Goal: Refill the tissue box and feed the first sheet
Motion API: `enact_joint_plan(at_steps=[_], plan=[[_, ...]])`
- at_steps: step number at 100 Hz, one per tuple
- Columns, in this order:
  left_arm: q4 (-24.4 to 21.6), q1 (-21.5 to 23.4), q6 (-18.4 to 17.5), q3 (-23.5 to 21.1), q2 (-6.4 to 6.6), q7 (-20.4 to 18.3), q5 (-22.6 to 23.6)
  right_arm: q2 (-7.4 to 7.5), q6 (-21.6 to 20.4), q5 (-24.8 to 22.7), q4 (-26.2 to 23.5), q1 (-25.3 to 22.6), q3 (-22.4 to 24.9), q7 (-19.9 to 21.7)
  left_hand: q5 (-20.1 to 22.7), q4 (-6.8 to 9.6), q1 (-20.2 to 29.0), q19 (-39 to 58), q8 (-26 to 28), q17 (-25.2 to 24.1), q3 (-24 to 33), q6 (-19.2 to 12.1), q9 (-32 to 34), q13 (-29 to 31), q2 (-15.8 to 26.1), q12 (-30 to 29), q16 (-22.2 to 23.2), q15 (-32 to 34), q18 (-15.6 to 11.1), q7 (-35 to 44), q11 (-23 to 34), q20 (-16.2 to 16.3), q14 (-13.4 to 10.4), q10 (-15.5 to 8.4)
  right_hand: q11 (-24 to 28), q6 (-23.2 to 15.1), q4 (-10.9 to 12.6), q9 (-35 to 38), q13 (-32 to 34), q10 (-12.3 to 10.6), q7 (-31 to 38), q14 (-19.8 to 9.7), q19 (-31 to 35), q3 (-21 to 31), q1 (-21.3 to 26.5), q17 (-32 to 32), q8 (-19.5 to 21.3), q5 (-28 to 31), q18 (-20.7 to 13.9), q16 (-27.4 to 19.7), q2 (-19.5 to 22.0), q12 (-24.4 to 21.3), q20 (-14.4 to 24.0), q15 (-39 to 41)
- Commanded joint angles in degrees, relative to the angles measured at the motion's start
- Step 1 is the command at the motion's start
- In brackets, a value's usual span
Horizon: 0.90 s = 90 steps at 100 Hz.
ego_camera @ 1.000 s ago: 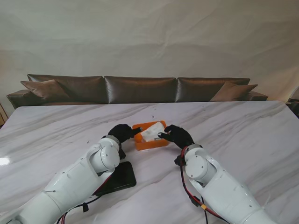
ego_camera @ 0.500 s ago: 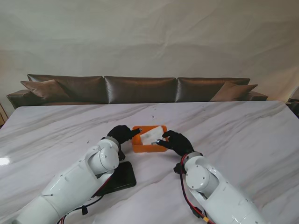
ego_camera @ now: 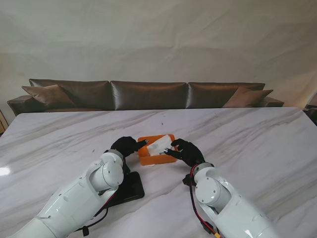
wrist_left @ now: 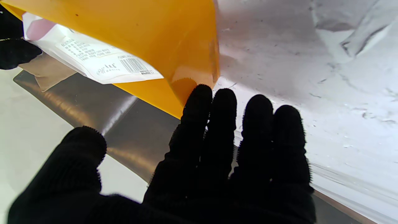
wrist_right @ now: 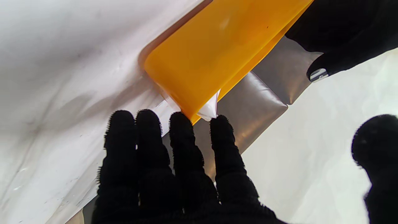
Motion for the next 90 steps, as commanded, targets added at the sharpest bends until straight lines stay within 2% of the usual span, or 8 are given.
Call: enact_joint_plan(at_steps=[1,12,36,41,49,63,80,90], plan=[[-0.2,-0.2,-0.6,-0.1,-0.31,-0.6,-0.2,-0.27,0.2,-0.4,-1.1,-0.9,0.0,0.4,-2.4,1.34,-2.0,29.0,-0.8,0.6,-1.5,-7.5,-1.3,-0.6,2.5,0.0,0.3,0.1,-4.2,-1.2,0.0,-0.8,4.1,-1.6,-0.5,-1.3,0.4,0.7,-0.4,-5.2,-0.2,1.6,-0.7,0.8,-2.7,0.8,0.5,0.3,0.9,0.9,1.1,-0.2,-1.0,0.8],[0.4,-0.5,-1.1,0.1,-0.45,-0.6,-0.7,-0.13,0.2,-0.5,-2.3,-1.9,0.4,0.4,-2.6,1.44,-1.9,28.9,-0.7,0.5,-1.7,-7.6,-1.2,-0.7,2.5,0.0,0.3,0.0,-4.2,-1.3,0.0,-0.8,4.2,-1.7,-0.4,-0.8,0.4,0.9,0.3,-5.0,-0.3,-0.3,-0.4,0.8,-2.5,0.9,0.5,0.4,-0.5,0.8,0.9,-0.3,-1.0,0.6],[0.3,-0.6,-0.9,0.3,-0.39,-0.8,-0.4,-0.05,0.0,-0.4,-3.2,-3.1,0.7,0.3,-2.5,1.53,-1.8,28.9,-0.5,0.6,-2.3,-8.3,-1.1,-0.5,2.3,0.1,0.4,0.1,-4.1,-1.1,-0.1,-0.8,4.2,-1.8,-0.1,-1.9,0.4,0.3,0.0,-7.2,-0.6,0.7,-0.2,0.8,-2.7,0.7,0.5,-0.3,0.3,0.9,1.1,-0.1,-1.0,0.4],[0.1,-0.5,-0.8,0.2,-0.28,-1.0,-0.3,-0.03,0.1,-0.4,-3.2,-3.1,0.8,0.3,-2.4,1.53,-1.7,29.0,-0.5,0.7,-2.4,-8.7,-0.9,-0.4,2.1,0.1,0.4,0.1,-4.0,-1.1,-0.1,-0.8,4.2,-1.8,-0.4,-3.6,0.4,-0.4,-0.4,-9.5,-0.7,1.8,-0.2,0.8,-3.0,0.6,0.6,-0.9,1.4,0.9,1.3,0.0,-1.1,0.3],[-0.5,-0.2,-0.5,0.0,0.14,-1.9,0.1,0.04,0.4,-0.6,-3.2,-3.2,1.0,0.4,-2.1,1.46,-1.8,28.9,-0.5,0.7,-2.7,-8.9,-0.9,-0.4,1.9,0.0,0.4,0.1,-3.9,-1.1,-0.1,-0.8,4.3,-1.8,-1.4,-6.3,0.5,-2.1,-0.6,-11.8,-0.9,4.0,0.7,0.8,-3.7,1.0,0.8,-1.9,4.0,1.5,1.7,0.0,-0.5,0.6],[-2.2,0.3,0.5,-0.3,1.38,-4.9,1.7,0.07,0.6,-2.3,-3.4,-3.4,1.3,-0.8,-1.7,1.17,-2.4,28.7,-0.6,0.6,-3.8,-9.6,-0.8,-0.5,1.9,-0.2,0.3,-0.2,-3.9,-1.3,-0.5,-1.0,4.1,-2.2,-2.7,-13.5,0.8,-6.2,0.8,-14.0,-1.9,5.7,3.0,1.0,-4.8,2.8,1.1,-3.7,6.1,2.5,2.2,0.1,1.4,1.5],[-4.1,1.4,1.6,-1.6,2.17,-6.1,2.9,0.13,1.0,-4.1,-4.3,-4.2,1.9,-2.2,-1.7,1.08,-2.3,28.7,-0.8,0.9,-4.9,-9.9,-0.6,-0.2,1.5,-0.3,0.3,-0.4,-3.6,-1.9,-0.9,-1.2,4.3,-2.0,-2.8,-18.5,1.2,-8.4,3.3,-13.6,-3.6,5.6,4.9,1.2,-5.9,6.3,1.2,-4.6,6.7,2.4,2.7,-0.2,2.8,2.4],[-5.7,2.3,2.5,-2.5,2.85,-7.1,4.3,0.44,1.8,-5.4,-5.4,-4.9,2.5,-2.2,-1.5,1.17,-2.4,28.7,-0.8,1.1,-5.9,-10.4,-0.2,0.1,1.6,-0.6,0.0,-1.0,-3.1,-2.2,-1.5,-1.5,4.5,-2.1,-2.8,-20.1,1.4,-9.4,4.7,-13.3,-4.8,5.4,6.0,1.3,-6.7,8.4,1.1,-5.0,7.0,2.2,3.2,-0.8,3.2,3.3]])
